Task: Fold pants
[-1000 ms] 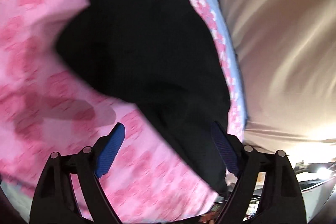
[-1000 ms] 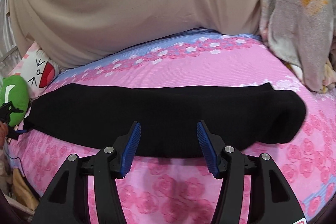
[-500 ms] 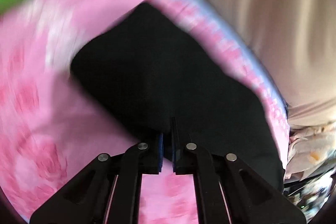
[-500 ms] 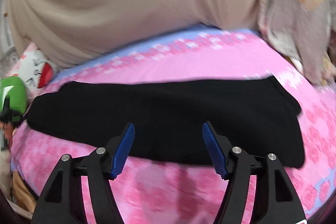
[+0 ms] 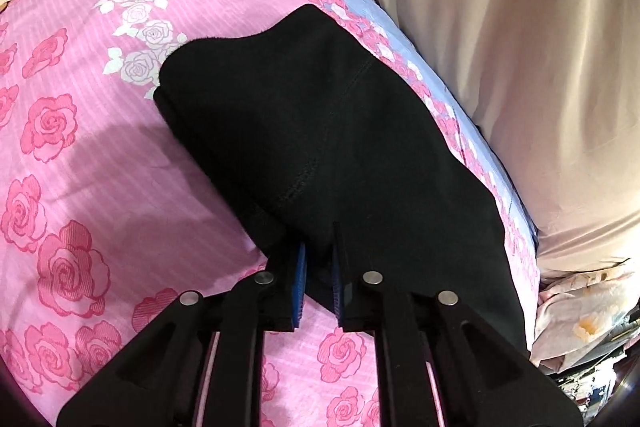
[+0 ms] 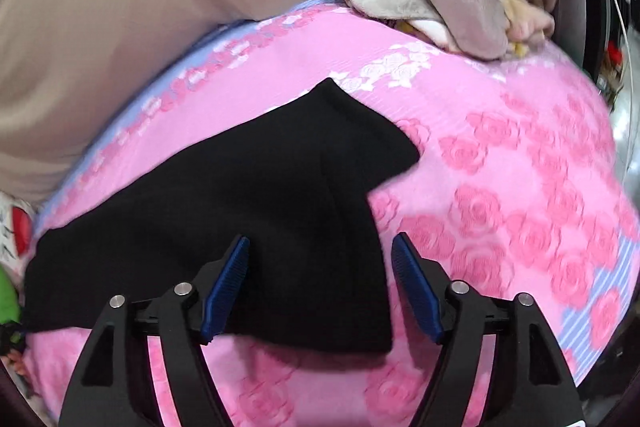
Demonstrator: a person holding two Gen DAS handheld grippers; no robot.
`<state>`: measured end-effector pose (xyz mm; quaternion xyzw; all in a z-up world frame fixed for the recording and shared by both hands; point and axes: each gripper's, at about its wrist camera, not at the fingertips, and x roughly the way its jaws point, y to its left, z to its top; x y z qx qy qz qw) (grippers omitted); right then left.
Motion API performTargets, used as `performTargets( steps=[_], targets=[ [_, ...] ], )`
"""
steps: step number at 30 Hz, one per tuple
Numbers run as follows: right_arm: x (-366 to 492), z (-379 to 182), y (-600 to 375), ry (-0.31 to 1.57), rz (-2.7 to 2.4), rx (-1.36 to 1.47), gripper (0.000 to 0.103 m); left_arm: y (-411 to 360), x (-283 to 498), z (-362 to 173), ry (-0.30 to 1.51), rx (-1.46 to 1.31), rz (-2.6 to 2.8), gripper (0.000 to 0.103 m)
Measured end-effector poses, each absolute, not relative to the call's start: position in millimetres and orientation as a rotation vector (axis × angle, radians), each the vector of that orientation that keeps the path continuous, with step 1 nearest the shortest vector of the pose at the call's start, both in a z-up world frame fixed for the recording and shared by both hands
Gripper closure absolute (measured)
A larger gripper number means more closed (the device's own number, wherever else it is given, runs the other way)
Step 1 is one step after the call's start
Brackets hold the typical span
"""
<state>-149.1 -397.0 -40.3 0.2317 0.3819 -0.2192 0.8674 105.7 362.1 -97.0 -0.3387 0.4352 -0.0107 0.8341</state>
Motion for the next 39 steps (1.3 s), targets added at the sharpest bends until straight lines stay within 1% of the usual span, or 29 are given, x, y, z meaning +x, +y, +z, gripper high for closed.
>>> performTargets(
  steps=[1,2,4,5,8,10,11,13,14,15,16,17,18,20,22,23,26,27,28,29,30,33,36,37,39],
  targets=[
    [-145.9,-40.3,-395.3,0.805,-0.45,0.457,0.093,361.5,106.4,-97.1,0.924,-0.713,-0.019,0.093],
    [-141.0,-38.3,-393.4,0.823,-0.42,0.459,0.091,360.6,106.6,-96.5,0.928,-0.714,-0.011,0.093],
    [-132.9,-16.0,-388.1,0.805,-0.415,0.414,0.092,360.6,109.0,-93.4,0.939,-0.705,0.009,0.093],
    [-129.0,8.3,-384.8,0.746,-0.404,0.359,0.093,357.7,109.1,-88.8,0.935,-0.687,0.017,0.093],
    [-125.8,91.9,-386.6,0.551,-0.325,0.319,0.093,343.7,111.6,-69.2,0.888,-0.594,0.036,0.093],
    [-121.7,118.6,-384.5,0.487,-0.33,0.242,0.092,335.8,112.6,-63.8,0.869,-0.574,0.023,0.092],
    [-118.5,115.9,-386.4,0.497,-0.361,0.196,0.092,333.0,113.9,-66.7,0.879,-0.569,0.022,0.092],
    [-107.8,72.2,-410.8,0.606,-0.405,0.235,0.092,331.6,114.6,-78.5,0.903,-0.563,0.04,0.092],
    [-103.7,38.7,-426.3,0.69,-0.428,0.296,0.092,332.6,114.0,-87.5,0.918,-0.571,0.042,0.089],
    [-102.4,1.9,-439.1,0.784,-0.465,0.345,0.093,334.7,111.6,-92.0,0.909,-0.597,0.031,0.089],
    [-103.3,-20.8,-444.7,0.833,-0.482,0.36,0.095,338.5,108.4,-93.4,0.891,-0.623,0.018,0.089],
    [-105.8,-36.5,-446.5,0.853,-0.493,0.364,0.095,340.0,108.7,-93.4,0.893,-0.63,0.012,0.089],
    [-114.2,-38.2,-445.6,0.803,-0.483,0.373,0.095,341.8,109.5,-93.4,0.896,-0.638,0.005,0.089],
    [-122.3,-32.2,-447.0,0.794,-0.489,0.41,0.094,345.0,112.4,-92.9,0.904,-0.649,0.002,0.089],
    [-127.0,-23.6,-446.8,0.773,-0.527,0.416,0.089,347.3,111.8,-89.4,0.904,-0.662,-0.001,0.089],
    [-129.7,-14.0,-443.0,0.752,-0.559,0.402,0.088,350.4,108.8,-85.4,0.898,-0.661,-0.004,0.089],
    [-129.1,19.5,-411.7,0.679,-0.577,0.293,0.078,364.9,97.4,-73.9,0.882,-0.689,-0.034,0.087],
    [-122.0,30.4,-394.5,0.661,-0.513,0.277,0.067,368.9,97.4,-73.8,0.892,-0.694,-0.038,0.079],
    [-111.9,38.3,-378.0,0.656,-0.439,0.273,0.064,372.4,98.3,-74.7,0.9,-0.693,-0.04,0.068],
    [-99.4,43.0,-359.5,0.654,-0.357,0.271,0.06,376.5,101.1,-76.8,0.909,-0.681,-0.015,0.063],
    [-77.7,45.7,-332.1,0.667,-0.232,0.266,0.059,379.4,102.8,-78.5,0.909,-0.669,0.013,0.06],
    [-10.6,41.0,-252.1,0.728,0.082,0.253,0.059,392.0,98.5,-83.5,0.887,-0.675,0.105,0.06],
    [57.5,30.5,-166.7,0.815,0.318,0.186,0.059,397.7,85.9,-85.5,0.909,-0.716,0.133,0.06],
    [77.3,26.7,-141.8,0.835,0.355,0.144,0.056,395.3,79.8,-78.1,0.904,-0.686,0.158,0.062],
    [118.3,19.5,-93.9,0.864,0.431,0.057,0.048,388.1,65.8,-50.8,0.838,-0.57,0.241,0.061]
  ],
)
